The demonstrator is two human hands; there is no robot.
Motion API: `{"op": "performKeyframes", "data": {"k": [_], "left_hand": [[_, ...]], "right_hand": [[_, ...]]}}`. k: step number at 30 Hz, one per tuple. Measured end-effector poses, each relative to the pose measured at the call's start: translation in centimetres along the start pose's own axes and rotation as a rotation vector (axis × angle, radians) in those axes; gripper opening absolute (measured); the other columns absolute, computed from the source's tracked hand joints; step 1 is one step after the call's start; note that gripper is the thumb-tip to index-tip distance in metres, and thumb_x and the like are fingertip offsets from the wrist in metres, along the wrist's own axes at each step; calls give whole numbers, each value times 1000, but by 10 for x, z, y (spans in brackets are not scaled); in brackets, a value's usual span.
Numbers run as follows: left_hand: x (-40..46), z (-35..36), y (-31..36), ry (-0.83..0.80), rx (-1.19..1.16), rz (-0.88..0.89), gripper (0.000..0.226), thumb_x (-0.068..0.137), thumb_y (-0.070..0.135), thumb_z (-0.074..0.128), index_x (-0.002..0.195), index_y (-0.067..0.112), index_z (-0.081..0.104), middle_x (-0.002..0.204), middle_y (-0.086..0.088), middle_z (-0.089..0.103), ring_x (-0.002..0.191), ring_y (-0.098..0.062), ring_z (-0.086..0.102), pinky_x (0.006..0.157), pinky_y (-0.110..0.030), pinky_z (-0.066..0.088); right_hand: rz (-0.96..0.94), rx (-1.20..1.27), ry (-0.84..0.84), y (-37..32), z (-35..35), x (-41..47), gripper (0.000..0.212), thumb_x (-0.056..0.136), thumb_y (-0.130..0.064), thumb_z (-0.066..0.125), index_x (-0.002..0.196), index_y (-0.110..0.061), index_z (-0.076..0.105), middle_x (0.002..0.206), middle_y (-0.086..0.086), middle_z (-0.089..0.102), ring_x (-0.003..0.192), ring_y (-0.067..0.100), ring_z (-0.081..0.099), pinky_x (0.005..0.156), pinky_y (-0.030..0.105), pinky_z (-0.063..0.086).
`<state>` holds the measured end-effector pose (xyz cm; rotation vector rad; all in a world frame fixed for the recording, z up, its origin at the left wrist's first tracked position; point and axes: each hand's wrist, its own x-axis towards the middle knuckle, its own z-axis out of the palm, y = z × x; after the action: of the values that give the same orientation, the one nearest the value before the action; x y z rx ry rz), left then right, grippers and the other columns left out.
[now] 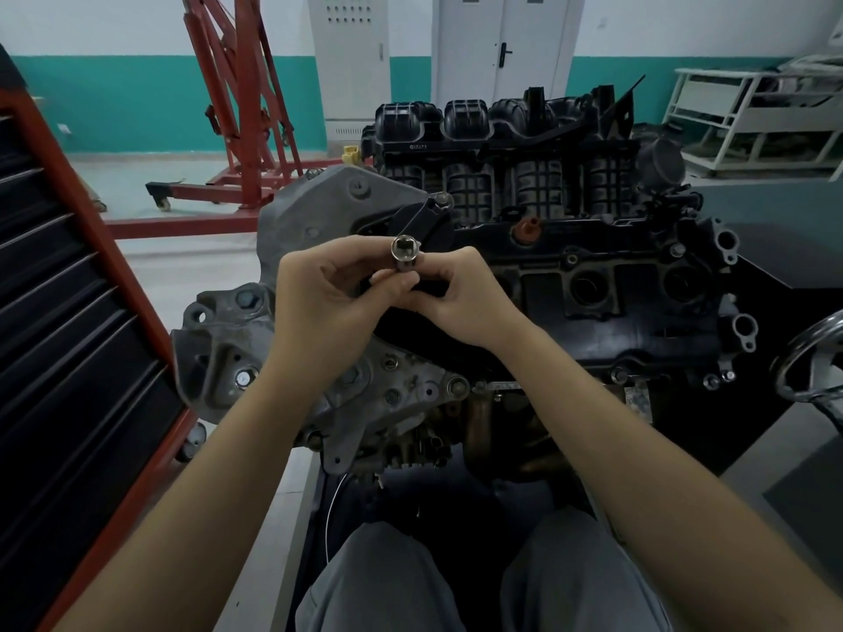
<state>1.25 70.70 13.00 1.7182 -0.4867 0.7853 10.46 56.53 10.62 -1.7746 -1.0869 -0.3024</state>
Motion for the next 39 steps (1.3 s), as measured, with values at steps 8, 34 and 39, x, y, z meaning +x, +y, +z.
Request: {"op": "performKeyframes", "data": {"k": [8,34,39], "left_hand": [[0,4,2,106,163,47,27,69,5,84,90,15,72,86,6,72,81,-9,71,77,-23,56],[0,3,4,63,-4,5,32,72,-5,78,93,18,70,85,14,73,84,-9,72,79,-21,55],[0,-2,2,-35,-70,-32,34,75,-11,73,104,7,69,96,1,74,92,-17,71,85,-30,56]], "right_hand": [[15,1,53,0,-1,0,19,74,-8,81,91,-2,74,86,8,74,82,17,71,78,31,56],[-24,-54,46,-1,-1,-1,23,80,-9,77,100,0,72,93,10,74,90,20,71,81,42,56],[1,-26,33,-1,-1,-1,18,80,-6,76,97,-4,73,89,10,74,85,20,71,79,44,56]]}}
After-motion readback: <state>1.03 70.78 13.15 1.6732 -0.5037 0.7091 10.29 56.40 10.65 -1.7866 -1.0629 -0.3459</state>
